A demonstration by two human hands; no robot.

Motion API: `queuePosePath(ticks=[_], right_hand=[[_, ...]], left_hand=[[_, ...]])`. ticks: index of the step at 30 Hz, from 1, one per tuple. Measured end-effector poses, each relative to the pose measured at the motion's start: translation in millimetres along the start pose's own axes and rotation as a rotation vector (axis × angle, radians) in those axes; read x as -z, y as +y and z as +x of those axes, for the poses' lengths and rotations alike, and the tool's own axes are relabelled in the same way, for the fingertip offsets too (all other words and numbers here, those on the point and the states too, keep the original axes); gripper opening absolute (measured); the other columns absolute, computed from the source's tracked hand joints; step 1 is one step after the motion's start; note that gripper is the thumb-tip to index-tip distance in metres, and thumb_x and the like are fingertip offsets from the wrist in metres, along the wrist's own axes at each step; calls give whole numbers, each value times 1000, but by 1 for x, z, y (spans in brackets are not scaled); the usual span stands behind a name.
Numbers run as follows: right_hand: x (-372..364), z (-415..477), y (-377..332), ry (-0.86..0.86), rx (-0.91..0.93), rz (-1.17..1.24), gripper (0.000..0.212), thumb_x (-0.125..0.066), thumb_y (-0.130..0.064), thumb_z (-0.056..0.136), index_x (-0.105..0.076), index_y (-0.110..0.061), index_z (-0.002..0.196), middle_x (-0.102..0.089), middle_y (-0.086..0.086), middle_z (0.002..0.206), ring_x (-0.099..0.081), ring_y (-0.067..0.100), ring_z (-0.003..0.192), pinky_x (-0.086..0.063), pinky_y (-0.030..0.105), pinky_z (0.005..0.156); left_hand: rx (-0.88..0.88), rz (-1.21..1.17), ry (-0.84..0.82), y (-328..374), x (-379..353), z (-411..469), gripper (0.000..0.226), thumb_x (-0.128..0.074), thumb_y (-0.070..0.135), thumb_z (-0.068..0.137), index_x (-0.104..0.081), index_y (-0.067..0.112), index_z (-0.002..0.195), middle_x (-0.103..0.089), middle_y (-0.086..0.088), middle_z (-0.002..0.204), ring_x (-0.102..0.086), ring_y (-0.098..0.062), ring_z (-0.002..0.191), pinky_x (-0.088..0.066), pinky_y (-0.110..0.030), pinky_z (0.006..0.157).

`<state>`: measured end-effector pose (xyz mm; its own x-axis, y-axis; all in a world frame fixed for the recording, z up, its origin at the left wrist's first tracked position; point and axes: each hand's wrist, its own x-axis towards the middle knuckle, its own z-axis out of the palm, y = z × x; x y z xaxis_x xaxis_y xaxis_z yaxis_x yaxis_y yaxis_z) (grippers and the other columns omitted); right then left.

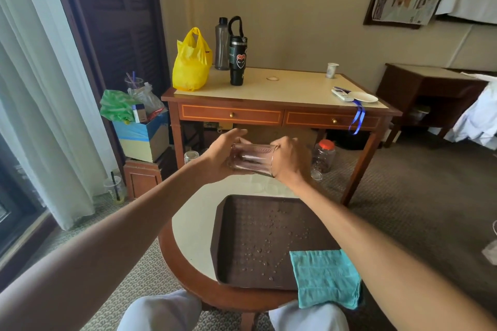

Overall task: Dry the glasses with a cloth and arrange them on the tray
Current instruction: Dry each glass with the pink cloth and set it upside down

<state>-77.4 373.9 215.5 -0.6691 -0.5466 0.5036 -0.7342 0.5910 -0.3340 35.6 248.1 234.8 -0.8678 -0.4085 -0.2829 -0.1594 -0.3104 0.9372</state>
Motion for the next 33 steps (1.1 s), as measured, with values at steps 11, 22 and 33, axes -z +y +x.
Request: queuePosePath(ticks=[11,22,33], right_hand=[[-27,12,8,-105,-211,224,25,-73,-39,82,-61,-19,73,-62,-10,66,-61,18,61,-40,26,53],[-2,6,-13,-166,-134,76,32,-54,-17,90,-57,-10,59,-52,-4,49,-56,17,47,-39,22,38],[-26,19,8,-147,-132,139,19,-69,-31,82,-63,-20,67,-60,-10,57,-59,14,53,-35,20,43]], left_hand=[[-176,275,115,8,-7,1,28,-48,29,107,-64,5,108,-67,-16,97,-72,-28,86,-62,-38,69],[-88,74,-35,1,12,2,38,-55,40,103,-59,5,117,-68,-20,109,-72,-27,91,-62,-42,79],[-159,269,148,11,-2,0,33,-43,26,108,-62,-1,104,-65,-16,92,-71,-27,79,-65,-39,64]])
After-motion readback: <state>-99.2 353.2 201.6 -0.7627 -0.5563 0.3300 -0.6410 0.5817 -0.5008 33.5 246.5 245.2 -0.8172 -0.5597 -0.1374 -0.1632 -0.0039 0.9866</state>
